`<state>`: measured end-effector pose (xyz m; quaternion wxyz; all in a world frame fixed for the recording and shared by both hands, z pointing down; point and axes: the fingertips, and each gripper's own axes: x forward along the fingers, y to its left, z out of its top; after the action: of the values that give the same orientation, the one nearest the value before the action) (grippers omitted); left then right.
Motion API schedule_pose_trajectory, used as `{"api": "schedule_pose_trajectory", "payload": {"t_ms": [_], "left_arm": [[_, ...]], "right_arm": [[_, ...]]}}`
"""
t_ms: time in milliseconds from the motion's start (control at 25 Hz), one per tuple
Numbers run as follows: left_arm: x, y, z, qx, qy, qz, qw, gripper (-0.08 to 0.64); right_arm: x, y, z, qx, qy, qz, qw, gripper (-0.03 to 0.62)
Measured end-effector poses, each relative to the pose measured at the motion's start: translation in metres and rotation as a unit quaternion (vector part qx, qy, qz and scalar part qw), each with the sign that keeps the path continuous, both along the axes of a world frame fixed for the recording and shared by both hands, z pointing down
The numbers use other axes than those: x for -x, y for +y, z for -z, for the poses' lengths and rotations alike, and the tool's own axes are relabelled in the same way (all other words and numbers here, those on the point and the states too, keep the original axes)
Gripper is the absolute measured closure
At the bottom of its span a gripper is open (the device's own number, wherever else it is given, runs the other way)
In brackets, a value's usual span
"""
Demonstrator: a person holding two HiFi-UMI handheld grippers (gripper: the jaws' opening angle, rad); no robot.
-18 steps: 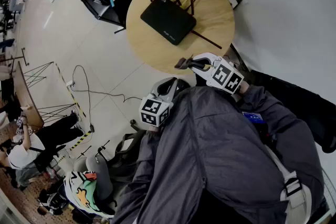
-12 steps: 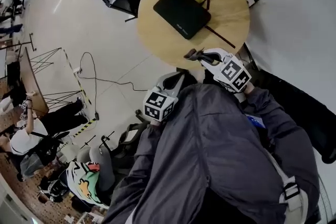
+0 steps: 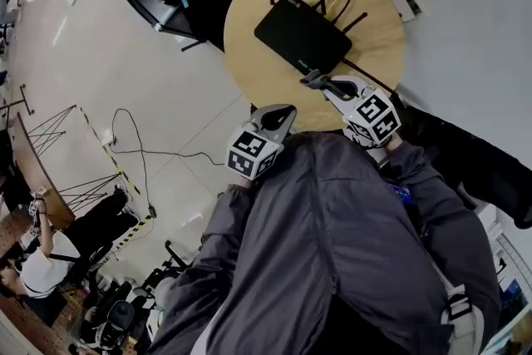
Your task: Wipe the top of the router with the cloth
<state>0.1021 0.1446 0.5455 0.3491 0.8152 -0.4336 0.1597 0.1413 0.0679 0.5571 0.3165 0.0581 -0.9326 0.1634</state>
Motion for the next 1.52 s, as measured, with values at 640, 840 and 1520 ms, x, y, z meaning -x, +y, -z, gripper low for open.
{"api": "schedule_pose_trajectory", "payload": {"t_ms": [640, 840, 1520], "left_arm": [[0.143, -0.053, -0.002, -0.005, 0.057, -0.159, 0.9856, 0.560], [0.139, -0.070, -0.001, -0.003, 0.042, -0.200, 0.9790, 0.560], [0.154, -0.078, 0.012, 0.007, 0.001, -0.167, 0.9859, 0.560]], "right_arm": [[0.108, -0.079, -0.012, 0.020, 0.055, -0.229, 0.972, 0.555], [0.116, -0.092, -0.018, -0.003, 0.060, -0.245, 0.968, 0.555], [0.136, -0.210, -0.089, -0.035, 0.172, -0.240, 0.955, 0.554]]}}
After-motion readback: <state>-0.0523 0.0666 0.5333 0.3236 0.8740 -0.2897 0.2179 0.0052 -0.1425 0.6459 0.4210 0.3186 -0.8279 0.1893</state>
